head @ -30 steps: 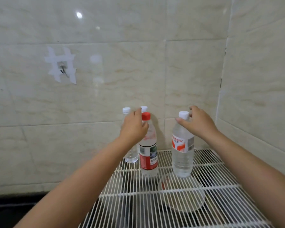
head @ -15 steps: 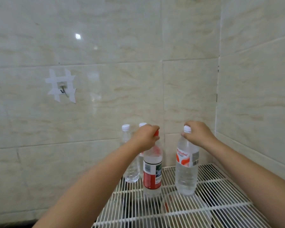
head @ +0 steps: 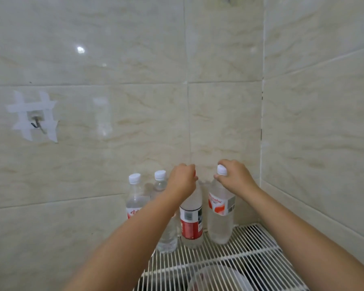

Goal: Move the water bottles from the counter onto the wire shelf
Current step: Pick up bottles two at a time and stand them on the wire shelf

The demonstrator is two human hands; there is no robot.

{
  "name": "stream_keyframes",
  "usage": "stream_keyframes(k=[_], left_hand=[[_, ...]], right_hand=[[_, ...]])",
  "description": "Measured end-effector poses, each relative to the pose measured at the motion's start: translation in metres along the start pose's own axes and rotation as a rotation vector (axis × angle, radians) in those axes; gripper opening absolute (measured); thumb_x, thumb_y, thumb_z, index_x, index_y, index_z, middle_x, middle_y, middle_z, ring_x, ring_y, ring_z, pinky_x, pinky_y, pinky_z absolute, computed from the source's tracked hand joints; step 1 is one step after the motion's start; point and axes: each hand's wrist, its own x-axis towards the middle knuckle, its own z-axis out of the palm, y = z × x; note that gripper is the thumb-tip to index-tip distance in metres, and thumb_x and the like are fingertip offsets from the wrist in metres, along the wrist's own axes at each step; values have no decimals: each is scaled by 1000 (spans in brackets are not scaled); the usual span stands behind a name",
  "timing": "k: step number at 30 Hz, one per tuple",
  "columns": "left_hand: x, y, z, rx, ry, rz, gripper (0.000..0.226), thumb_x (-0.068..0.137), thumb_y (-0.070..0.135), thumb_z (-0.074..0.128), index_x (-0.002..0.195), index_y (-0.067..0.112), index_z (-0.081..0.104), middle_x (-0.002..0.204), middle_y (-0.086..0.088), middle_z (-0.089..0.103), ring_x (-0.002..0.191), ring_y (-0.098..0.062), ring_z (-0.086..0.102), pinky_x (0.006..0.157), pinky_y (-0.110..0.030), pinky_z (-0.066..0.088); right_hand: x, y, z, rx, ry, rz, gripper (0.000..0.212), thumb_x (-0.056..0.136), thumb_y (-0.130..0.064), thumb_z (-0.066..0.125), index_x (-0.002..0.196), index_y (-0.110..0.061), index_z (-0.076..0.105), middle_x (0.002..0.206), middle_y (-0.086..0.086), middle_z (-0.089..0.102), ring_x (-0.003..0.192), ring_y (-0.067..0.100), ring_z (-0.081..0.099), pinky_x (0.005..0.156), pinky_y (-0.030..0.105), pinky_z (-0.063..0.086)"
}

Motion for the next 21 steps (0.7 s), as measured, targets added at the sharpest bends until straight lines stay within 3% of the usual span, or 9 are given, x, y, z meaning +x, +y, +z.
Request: stream_keyframes(k=[6,9,11,13,16,18,21], left_hand=[[4,-13,0,-72,-4,-92,33,93,30,53,111,2,55,116,-16,58,108,-30,55,86,-35,44],[2,-16,-1,-50,-103,-93,32,96,17,45,123,1,47,129,-18,49,118,-32,49,96,-34,41],[3,-20,-3,-74,-124,-86,32,94,6,41,125,1,46,131,-18,48,120,-32,49,98,-34,40],[2,-22,-6,-101,-101,-70,30,94,4,42,123,1,49,130,-18,52,119,-31,50,97,-33,40],[1,-20,-8,-144,-72,-42,39,96,9,44,135,3,42,137,-17,49,127,-30,45,103,-32,37],[1,-20,-8,-162,-59,-46,38,96,11,45,133,2,45,134,-18,52,124,-31,47,101,-33,39],[3,-22,-5,-147,-37,-75,25,96,14,46,111,-1,57,115,-20,61,111,-33,55,90,-35,44]], right_hand=[[18,-2,13,-38,-192,-57,41,88,-17,53,128,-9,48,127,18,54,115,31,51,93,32,41],[21,-5,17,-179,-206,-59,44,92,-28,47,134,-14,41,128,22,49,118,35,48,94,34,41],[20,-7,18,-231,-145,-43,44,92,-36,46,132,-18,44,123,20,51,114,34,50,89,35,43],[19,-9,20,-254,-82,-25,41,90,-40,48,122,-14,51,114,17,55,104,33,54,75,32,41],[21,-11,18,-202,-56,-14,32,89,-31,54,110,-6,55,110,19,60,98,33,56,68,28,35],[23,-8,10,-119,-106,-23,27,88,-23,57,110,-6,58,115,17,61,105,31,55,73,27,38],[24,0,-1,-71,-204,-67,26,89,-13,53,114,-7,58,127,13,57,118,27,51,92,29,40]])
